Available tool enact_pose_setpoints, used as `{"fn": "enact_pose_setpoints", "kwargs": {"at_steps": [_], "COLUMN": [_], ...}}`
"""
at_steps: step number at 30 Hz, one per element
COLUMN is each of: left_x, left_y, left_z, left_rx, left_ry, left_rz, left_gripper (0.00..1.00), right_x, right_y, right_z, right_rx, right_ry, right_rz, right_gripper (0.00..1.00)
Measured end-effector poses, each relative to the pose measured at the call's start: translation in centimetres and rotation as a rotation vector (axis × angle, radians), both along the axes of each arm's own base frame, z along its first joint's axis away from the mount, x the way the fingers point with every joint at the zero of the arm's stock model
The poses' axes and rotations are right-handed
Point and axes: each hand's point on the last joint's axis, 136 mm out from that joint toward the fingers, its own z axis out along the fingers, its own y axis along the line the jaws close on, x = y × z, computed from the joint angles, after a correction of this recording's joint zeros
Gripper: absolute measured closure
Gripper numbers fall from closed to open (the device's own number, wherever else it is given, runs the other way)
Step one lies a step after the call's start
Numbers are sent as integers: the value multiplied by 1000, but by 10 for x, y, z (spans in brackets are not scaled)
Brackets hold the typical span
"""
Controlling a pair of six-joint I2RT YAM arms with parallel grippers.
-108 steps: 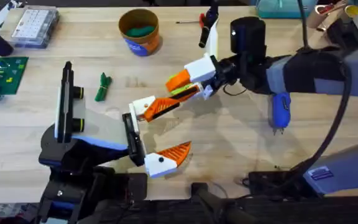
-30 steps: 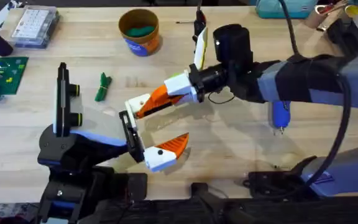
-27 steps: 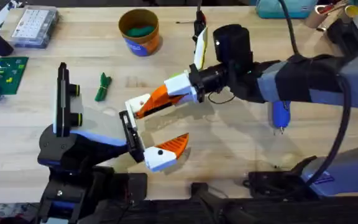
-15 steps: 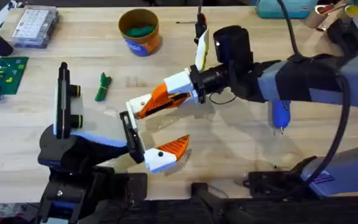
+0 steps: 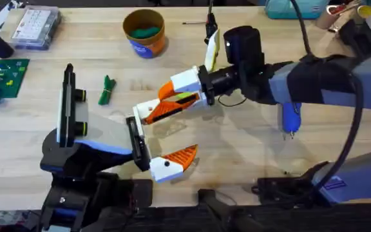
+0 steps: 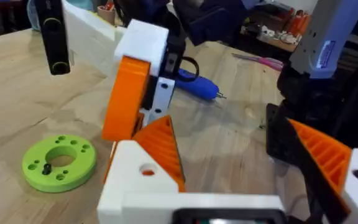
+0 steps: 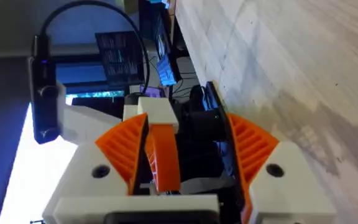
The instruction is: Pick up the gripper from the table and insert it into the empty holder that is missing its gripper. Then pick up a screw, insert it into the mounting hole, and use the screwdriver to tighten it. Finally, clean up the table by picking up the vegetable and placing it into the bucket.
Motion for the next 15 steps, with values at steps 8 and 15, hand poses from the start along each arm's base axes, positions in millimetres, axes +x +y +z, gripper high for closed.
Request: {"fn": "enact_pose_setpoints", "kwargs": {"at_steps": [8,15], "left_x": [-2,-2], "left_y": [-1,-1], "left_z": [0,0], "left_rx": [0,0], "left_ry": [-3,-2], "left_rz": [-14,-15], "left_gripper": [14,14], "right_x": [11,30], "right_y": [-9,-25], "right_z": [0,-2], "right_rx": [1,-1], "right_ry": [3,10], "right_rz": [-35,-95], "right_gripper": [165,6]}}
